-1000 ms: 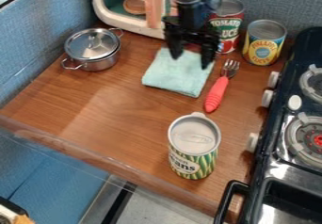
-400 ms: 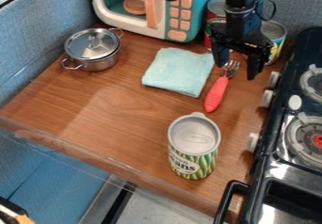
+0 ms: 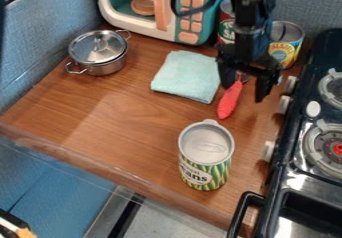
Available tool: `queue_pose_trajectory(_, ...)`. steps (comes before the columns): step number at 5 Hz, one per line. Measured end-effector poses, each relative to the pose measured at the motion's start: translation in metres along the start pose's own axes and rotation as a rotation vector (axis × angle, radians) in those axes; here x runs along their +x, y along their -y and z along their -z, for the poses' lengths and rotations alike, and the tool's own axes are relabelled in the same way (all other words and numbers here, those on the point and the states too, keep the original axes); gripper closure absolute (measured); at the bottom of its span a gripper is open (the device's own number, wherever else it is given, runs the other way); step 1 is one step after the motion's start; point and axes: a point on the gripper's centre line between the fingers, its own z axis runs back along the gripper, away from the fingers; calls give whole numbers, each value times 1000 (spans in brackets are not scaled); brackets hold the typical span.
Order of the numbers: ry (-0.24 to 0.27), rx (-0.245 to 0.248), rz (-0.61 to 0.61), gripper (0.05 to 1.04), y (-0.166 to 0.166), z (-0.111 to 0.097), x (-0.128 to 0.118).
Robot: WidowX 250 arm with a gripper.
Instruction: Pick up the red fork and use it to move the can to the left side of the counter
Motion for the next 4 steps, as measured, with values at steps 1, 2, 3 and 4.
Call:
queue_pose_trajectory(1, -8, 18, -4, 85, -3, 2, 6)
queue_pose_trajectory(2, -28, 22, -3, 85, -5, 8, 12)
queue_pose_trajectory(3, -63, 23, 0, 86, -3, 19, 11)
queue_pose_trajectory(4, -70, 25, 11, 138, -2, 21, 13)
